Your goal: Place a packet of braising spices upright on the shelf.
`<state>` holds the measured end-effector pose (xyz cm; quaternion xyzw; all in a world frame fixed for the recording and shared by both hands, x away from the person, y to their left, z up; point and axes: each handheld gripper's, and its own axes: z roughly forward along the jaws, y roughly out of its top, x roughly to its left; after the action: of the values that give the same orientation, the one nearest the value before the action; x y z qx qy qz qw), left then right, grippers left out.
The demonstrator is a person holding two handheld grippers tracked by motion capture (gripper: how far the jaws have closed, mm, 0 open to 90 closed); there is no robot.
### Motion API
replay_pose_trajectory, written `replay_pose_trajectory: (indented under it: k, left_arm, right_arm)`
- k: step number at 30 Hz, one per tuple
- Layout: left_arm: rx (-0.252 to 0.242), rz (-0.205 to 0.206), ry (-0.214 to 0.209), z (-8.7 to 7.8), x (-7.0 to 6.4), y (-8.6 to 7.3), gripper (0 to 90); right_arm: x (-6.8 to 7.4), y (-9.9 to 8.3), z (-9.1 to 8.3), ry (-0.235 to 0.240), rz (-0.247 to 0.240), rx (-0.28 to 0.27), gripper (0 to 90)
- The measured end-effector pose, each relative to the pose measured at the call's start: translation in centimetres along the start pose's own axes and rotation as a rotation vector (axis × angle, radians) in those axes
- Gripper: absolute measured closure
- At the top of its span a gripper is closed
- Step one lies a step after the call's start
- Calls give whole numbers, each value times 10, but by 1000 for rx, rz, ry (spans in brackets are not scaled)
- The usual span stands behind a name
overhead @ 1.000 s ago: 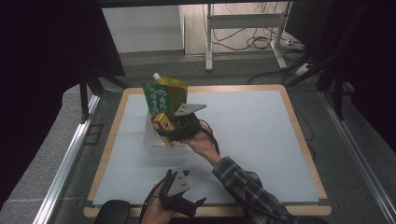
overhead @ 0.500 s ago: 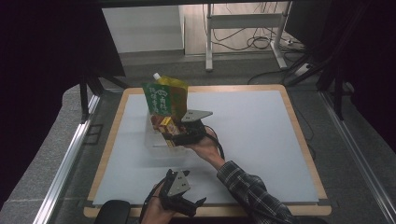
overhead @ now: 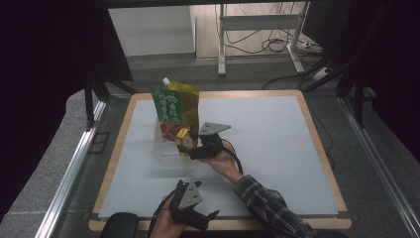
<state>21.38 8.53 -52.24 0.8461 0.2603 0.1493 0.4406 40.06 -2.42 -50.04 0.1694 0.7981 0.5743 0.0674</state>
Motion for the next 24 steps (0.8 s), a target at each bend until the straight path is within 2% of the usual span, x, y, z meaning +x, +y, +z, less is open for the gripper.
replay_pose_trajectory:
  k: [3,10,13,15,20,24]
  left_arm:
    - [2,2,-1,0,0,0,0]
    - [-1,-2,1,0,1,0,0]
    - [-1,-1,3,0,1,0,0]
    - [-1,-1,2,0,1,0,0]
    - [-1,-1,4,0,0,0,0]
    - [-1,1,4,0,0,0,0]
  right_arm:
    - [-1,-3,-1,1,20,-4,326]
    - [0,-1,0,-19,-2,6,303]
    - [1,1,1,-19,-24,44,210]
    - [0,4,1,-13,-21,60,185]
    - [3,13,-7,-12,-8,61,136]
    - [6,20,-13,-29,-20,102,109]
